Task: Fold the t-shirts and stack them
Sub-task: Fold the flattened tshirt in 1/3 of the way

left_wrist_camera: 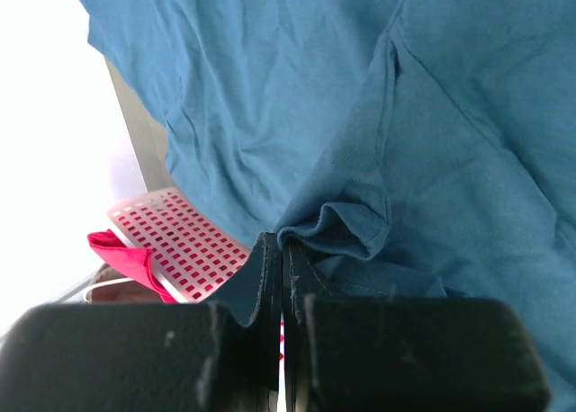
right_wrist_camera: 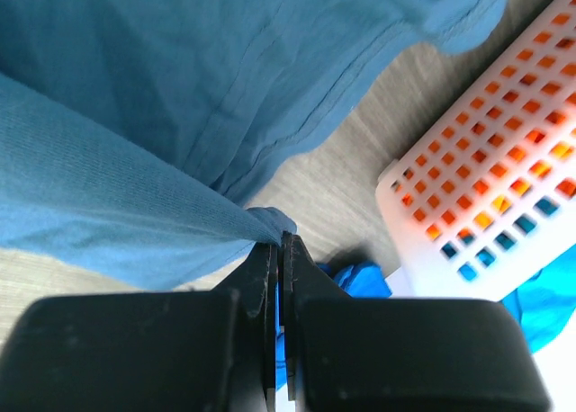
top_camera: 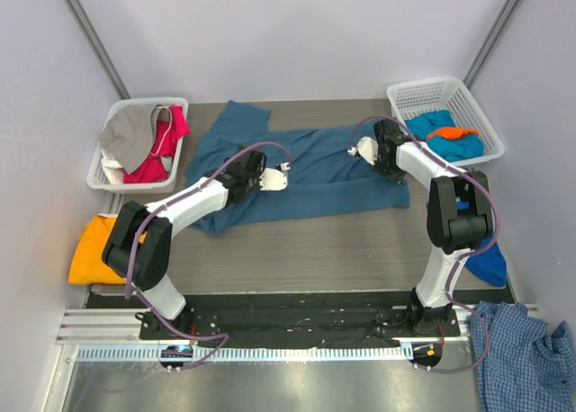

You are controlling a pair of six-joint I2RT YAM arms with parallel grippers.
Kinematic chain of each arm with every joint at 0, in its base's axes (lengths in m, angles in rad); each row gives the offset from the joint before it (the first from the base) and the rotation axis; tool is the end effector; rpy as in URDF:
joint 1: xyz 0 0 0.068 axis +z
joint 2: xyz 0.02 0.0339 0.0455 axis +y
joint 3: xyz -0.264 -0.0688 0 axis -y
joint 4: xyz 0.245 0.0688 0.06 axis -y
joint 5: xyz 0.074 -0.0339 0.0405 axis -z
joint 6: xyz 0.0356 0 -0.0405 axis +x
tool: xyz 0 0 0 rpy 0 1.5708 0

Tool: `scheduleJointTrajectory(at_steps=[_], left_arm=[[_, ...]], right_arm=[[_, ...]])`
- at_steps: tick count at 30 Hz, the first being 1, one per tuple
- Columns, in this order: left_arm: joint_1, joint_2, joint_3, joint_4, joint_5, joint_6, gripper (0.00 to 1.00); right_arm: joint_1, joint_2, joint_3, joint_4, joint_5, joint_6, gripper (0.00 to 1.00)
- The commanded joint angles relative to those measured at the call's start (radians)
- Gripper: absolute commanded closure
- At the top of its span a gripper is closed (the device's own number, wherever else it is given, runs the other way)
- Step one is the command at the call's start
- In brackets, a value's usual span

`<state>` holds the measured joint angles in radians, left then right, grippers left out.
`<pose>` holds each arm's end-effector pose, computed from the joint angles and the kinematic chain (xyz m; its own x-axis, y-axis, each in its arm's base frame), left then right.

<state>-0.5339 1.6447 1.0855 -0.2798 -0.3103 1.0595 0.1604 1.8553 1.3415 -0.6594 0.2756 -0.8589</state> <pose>0.3078 -0.1693 0.2174 -0.0439 0.9907 -0.1288 0.7097 0.1217 0.6939 0.3756 0.0509 0.1989 -0.5570 -0.8281 -0.0630 -0.7216 0.5201 -0.4571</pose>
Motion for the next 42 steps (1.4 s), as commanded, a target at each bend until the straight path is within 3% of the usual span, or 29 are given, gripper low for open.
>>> scheduleJointTrajectory(at_steps=[1, 19, 23, 24, 27, 32, 37, 42], left_arm=[[0.014, 0.015, 0.062, 0.067, 0.011, 0.019, 1.0], [0.045, 0.102, 0.132, 0.07, 0.013, 0.036, 1.0], [0.045, 0.148, 0.152, 0.088, 0.01, 0.036, 0.98], [0.045, 0.159, 0.157, 0.088, 0.008, 0.036, 0.94], [0.045, 0.197, 0.178, 0.109, -0.001, 0.04, 0.82], [0.051, 0.259, 0.189, 0.214, -0.053, 0.046, 0.59], [0.055, 0.31, 0.159, 0.546, -0.193, 0.091, 0.39], [0.06, 0.268, 0.116, 0.633, -0.259, 0.079, 0.32]], right_arm=[[-0.004, 0.028, 0.07, 0.018, 0.005, -0.008, 0.99], [-0.002, 0.099, 0.183, 0.009, 0.02, -0.011, 0.99], [-0.002, 0.125, 0.191, 0.018, 0.014, 0.001, 0.9], [-0.004, 0.131, 0.194, 0.02, 0.013, 0.004, 0.81], [-0.004, 0.134, 0.188, 0.024, 0.011, 0.011, 0.68], [-0.004, 0.124, 0.15, 0.035, 0.008, 0.014, 0.65], [-0.002, 0.096, 0.085, 0.053, 0.017, 0.011, 0.65], [-0.004, 0.047, 0.028, 0.073, 0.016, 0.012, 0.65]])
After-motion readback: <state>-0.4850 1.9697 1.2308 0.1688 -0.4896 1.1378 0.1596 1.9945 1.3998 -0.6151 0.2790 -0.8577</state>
